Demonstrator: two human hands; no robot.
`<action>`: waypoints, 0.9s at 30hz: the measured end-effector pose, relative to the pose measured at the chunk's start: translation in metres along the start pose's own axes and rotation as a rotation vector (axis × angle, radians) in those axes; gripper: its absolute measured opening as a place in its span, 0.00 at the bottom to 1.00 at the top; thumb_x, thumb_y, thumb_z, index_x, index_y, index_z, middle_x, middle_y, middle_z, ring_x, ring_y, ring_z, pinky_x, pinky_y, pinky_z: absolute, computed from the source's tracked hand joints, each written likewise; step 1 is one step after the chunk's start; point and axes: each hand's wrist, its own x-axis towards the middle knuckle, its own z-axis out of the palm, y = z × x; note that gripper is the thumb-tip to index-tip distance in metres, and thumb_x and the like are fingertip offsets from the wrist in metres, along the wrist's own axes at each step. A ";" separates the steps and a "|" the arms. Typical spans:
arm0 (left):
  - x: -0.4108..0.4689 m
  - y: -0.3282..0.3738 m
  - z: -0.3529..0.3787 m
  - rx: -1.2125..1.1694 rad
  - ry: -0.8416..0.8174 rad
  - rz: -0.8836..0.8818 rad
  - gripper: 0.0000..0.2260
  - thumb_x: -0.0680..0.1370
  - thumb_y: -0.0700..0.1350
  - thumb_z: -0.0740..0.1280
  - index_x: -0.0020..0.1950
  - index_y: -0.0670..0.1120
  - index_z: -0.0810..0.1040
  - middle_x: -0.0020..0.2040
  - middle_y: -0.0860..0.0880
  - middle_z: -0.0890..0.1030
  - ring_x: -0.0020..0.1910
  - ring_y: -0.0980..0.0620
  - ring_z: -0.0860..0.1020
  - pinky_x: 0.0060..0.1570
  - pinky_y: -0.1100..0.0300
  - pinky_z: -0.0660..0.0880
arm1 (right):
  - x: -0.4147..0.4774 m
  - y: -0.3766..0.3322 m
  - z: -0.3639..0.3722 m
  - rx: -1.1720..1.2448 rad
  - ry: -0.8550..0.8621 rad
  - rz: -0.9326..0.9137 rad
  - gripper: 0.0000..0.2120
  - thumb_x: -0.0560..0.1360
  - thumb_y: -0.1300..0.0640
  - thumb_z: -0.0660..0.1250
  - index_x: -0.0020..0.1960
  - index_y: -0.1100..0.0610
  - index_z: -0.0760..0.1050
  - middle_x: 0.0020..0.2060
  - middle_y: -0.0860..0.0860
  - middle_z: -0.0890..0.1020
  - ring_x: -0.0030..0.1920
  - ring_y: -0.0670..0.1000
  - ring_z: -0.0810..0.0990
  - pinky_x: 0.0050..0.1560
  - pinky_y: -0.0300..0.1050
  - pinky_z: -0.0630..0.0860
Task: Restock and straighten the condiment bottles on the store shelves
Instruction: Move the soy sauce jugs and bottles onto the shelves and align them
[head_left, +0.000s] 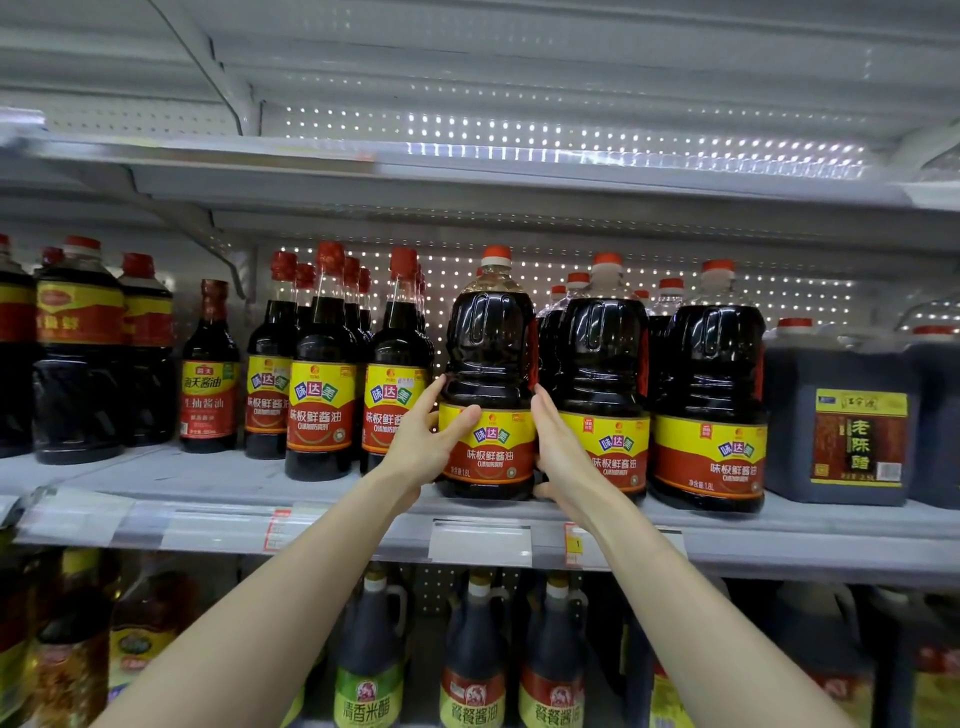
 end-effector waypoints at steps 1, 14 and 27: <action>0.000 0.000 0.000 -0.002 0.000 -0.002 0.33 0.76 0.52 0.68 0.77 0.57 0.56 0.70 0.45 0.72 0.67 0.45 0.72 0.57 0.49 0.75 | 0.000 0.000 0.000 -0.004 -0.003 -0.002 0.24 0.81 0.37 0.49 0.76 0.34 0.50 0.76 0.48 0.61 0.74 0.57 0.62 0.70 0.69 0.61; -0.007 0.011 -0.003 0.054 -0.005 -0.028 0.35 0.77 0.52 0.68 0.78 0.56 0.53 0.72 0.44 0.69 0.68 0.45 0.71 0.63 0.45 0.73 | -0.010 -0.007 0.001 -0.049 -0.007 -0.045 0.26 0.82 0.41 0.49 0.78 0.42 0.48 0.76 0.48 0.60 0.74 0.54 0.63 0.66 0.54 0.66; -0.067 0.047 0.029 0.144 0.128 0.122 0.28 0.77 0.54 0.67 0.74 0.50 0.64 0.66 0.47 0.73 0.59 0.52 0.72 0.48 0.62 0.70 | -0.066 -0.020 -0.059 -0.117 0.103 -0.148 0.20 0.81 0.43 0.57 0.71 0.48 0.68 0.67 0.48 0.73 0.64 0.51 0.74 0.63 0.51 0.73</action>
